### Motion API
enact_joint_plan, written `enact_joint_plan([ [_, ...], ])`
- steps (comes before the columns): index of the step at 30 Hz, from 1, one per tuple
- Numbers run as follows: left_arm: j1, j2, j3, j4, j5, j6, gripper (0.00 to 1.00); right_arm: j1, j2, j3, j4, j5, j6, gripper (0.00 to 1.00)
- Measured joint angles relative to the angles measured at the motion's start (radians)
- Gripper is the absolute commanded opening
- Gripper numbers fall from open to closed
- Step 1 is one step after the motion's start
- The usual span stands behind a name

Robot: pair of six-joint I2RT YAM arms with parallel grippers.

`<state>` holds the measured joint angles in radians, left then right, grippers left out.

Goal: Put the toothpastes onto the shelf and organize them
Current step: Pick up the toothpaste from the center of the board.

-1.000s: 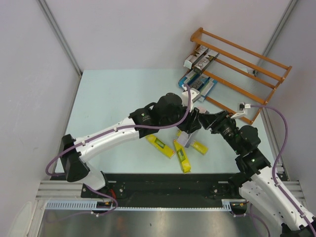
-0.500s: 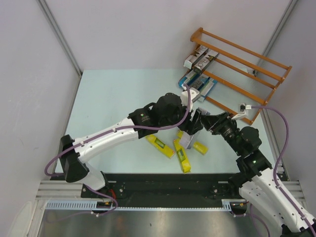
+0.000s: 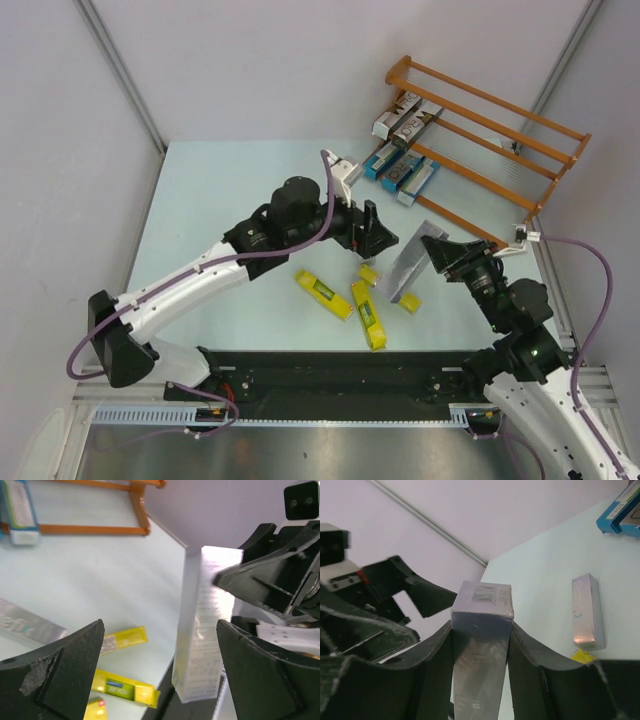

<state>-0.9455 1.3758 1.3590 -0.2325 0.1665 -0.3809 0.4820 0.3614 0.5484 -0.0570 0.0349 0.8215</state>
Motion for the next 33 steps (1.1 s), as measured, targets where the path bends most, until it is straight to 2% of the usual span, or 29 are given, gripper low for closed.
enact_joint_plan([
  [5, 0.12, 0.001, -0.201, 0.262, 0.264, -0.184, 1.0, -0.002, -0.104, -0.001, -0.053, 0.068, -0.004, 0.32],
  [9, 0.127, 0.049, -0.298, 0.47, 0.439, -0.322, 1.0, -0.002, -0.198, -0.011, -0.06, 0.111, -0.003, 0.31],
  [13, 0.122, 0.065, -0.375, 0.681, 0.551, -0.434, 1.0, -0.002, -0.24, -0.012, -0.067, 0.142, -0.003, 0.32],
  [18, 0.121, 0.093, -0.391, 0.839, 0.618, -0.505, 0.97, -0.002, -0.242, -0.016, -0.068, 0.149, -0.003, 0.31],
  [23, 0.112, 0.155, -0.39, 0.929, 0.663, -0.554, 0.84, -0.002, -0.216, -0.02, -0.066, 0.137, -0.003, 0.3],
  [33, 0.096, 0.22, -0.402, 1.076, 0.684, -0.641, 0.82, -0.003, -0.249, -0.027, -0.074, 0.149, -0.002, 0.25],
])
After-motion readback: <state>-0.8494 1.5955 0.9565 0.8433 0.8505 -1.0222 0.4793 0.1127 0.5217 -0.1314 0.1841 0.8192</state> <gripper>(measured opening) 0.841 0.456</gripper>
